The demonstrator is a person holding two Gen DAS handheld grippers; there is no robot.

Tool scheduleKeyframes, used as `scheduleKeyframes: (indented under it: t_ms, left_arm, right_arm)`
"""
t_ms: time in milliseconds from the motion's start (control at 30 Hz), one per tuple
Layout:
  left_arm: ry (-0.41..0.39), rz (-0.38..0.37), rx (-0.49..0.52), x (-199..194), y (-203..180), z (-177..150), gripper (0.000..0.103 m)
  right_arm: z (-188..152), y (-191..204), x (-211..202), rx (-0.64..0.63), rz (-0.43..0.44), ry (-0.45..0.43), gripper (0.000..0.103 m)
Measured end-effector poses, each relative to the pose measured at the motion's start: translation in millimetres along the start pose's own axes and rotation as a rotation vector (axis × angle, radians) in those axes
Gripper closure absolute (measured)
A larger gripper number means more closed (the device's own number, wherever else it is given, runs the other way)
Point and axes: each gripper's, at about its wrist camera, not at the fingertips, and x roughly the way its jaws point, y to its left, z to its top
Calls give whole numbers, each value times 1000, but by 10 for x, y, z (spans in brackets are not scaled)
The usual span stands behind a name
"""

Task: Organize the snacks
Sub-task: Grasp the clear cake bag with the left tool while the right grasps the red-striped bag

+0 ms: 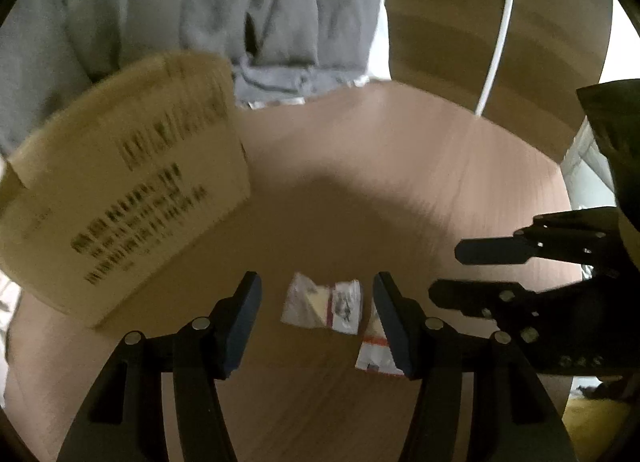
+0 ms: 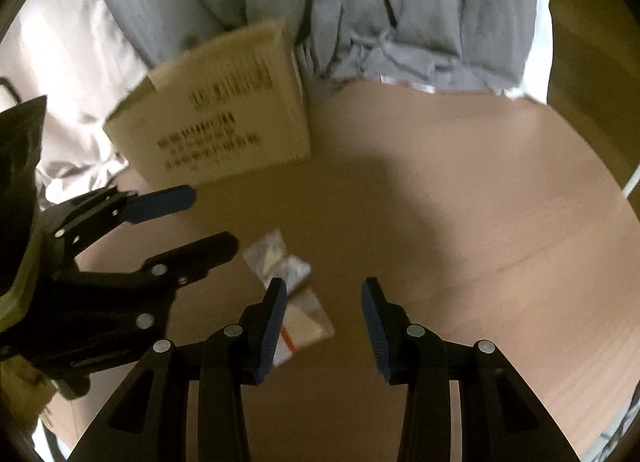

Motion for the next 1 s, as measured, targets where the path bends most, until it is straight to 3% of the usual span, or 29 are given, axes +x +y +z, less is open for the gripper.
scheduleKeyframes:
  t_ms: [267, 400, 767, 1000]
  left_arm:
    - [65, -42, 26, 353, -18, -72, 44]
    - [86, -67, -5, 466, 26, -87, 44]
    - [99, -47, -26, 650, -3, -115, 43]
    - [78, -35, -27, 597, -18, -170, 59]
  right_arm:
    - [-245, -11, 238, 72, 35, 112, 63]
    - [-278, -40, 309, 104, 39, 132, 63]
    - [-271, -22, 417, 119, 28, 154, 63]
    - [-271, -42, 379, 120, 40, 153, 63]
